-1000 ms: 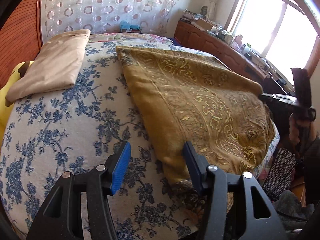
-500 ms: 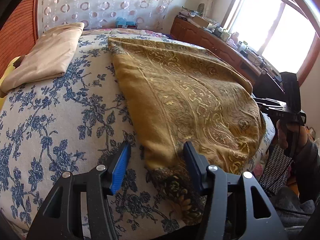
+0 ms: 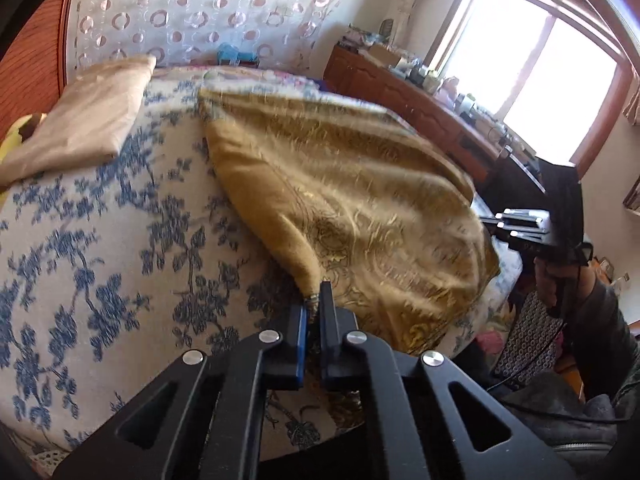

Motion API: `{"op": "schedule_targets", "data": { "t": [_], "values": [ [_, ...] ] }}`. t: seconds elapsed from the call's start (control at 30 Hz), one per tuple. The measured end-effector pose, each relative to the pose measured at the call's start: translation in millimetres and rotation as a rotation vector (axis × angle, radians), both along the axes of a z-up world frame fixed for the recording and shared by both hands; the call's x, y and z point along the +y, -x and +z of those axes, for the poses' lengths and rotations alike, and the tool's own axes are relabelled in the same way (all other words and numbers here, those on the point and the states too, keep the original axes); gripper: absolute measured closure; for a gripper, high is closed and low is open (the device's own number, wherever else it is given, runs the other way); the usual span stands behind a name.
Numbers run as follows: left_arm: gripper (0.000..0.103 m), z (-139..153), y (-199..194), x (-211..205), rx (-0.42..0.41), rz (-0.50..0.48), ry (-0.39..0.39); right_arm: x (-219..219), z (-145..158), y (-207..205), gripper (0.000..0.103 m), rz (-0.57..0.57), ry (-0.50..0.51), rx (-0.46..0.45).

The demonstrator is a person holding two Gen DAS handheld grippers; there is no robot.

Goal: Fold small clothes

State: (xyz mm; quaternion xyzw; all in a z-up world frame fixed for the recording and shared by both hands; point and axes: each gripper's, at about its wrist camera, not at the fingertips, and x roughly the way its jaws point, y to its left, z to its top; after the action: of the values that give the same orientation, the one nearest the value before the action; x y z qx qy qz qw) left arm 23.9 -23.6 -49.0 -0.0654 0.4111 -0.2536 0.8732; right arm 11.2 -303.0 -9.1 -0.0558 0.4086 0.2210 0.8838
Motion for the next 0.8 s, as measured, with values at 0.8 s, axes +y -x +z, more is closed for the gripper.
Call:
{"op": "schedule_targets", "data": {
  "t": [0.8],
  "values": [
    [0.098,77,-172,-12,-0.113,0.095,0.053,1,71,-156,0.095,-0.068,-0.123,-0.104]
  ]
}}
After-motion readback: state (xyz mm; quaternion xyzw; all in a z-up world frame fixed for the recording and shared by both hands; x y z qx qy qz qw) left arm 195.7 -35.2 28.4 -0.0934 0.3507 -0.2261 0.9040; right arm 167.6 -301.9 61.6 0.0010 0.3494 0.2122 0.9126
